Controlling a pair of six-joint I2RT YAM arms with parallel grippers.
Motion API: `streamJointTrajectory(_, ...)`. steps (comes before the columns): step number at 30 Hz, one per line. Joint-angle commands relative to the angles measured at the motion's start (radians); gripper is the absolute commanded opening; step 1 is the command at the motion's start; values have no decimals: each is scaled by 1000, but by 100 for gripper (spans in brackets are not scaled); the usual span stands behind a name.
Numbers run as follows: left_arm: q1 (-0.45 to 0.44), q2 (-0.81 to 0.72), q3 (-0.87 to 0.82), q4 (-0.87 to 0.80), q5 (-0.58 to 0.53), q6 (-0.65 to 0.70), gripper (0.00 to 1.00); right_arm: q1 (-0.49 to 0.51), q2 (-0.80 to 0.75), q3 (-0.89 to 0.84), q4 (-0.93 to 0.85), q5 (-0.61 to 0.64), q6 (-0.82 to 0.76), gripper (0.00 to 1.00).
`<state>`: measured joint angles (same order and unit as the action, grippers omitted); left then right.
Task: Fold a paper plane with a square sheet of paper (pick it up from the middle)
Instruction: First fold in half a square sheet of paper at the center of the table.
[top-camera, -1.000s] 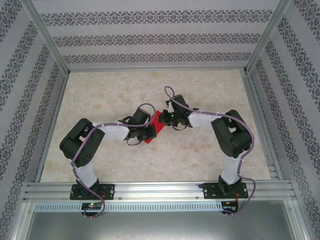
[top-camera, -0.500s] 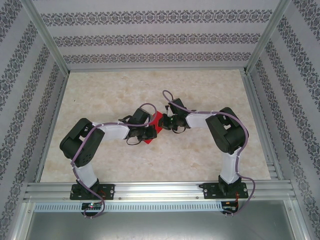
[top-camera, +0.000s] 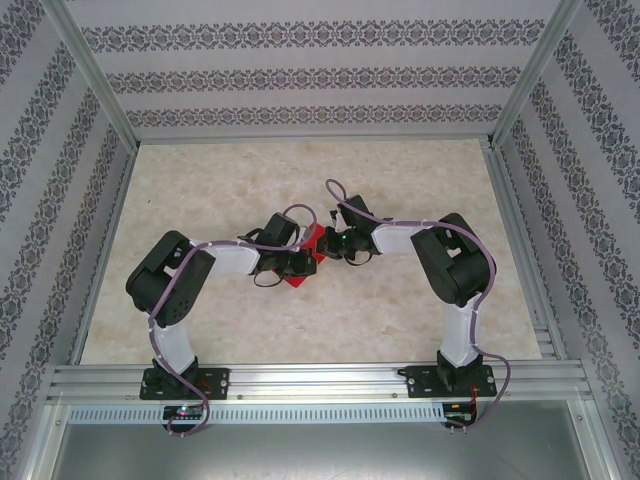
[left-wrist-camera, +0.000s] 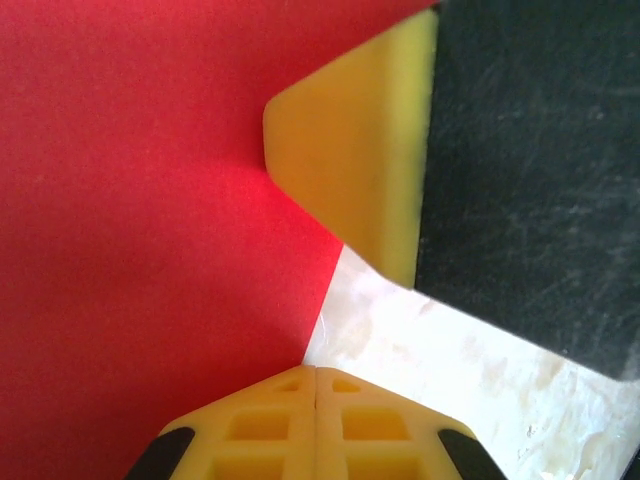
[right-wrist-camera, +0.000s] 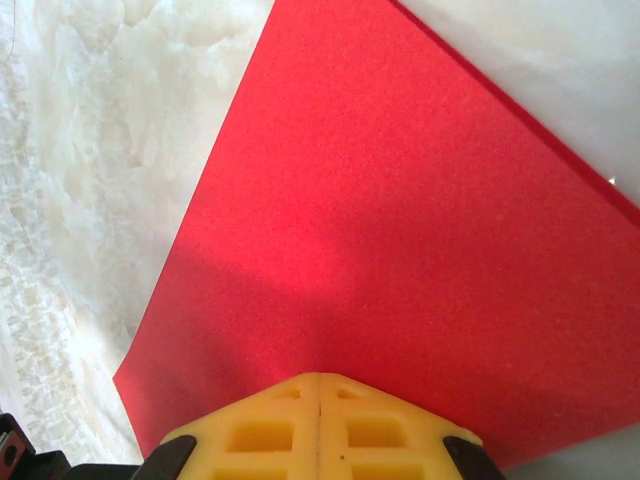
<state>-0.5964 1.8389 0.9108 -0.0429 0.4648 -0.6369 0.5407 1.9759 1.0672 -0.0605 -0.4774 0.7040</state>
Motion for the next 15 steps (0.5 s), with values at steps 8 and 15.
streamJointTrajectory(8, 7, -33, -86, -104, -14, 89, 4, -10, 70, -11, -123, 59, -41, 0)
streamJointTrajectory(15, 14, -97, -223, -65, -16, 50, 4, -14, 70, -8, -147, 64, -52, 0)
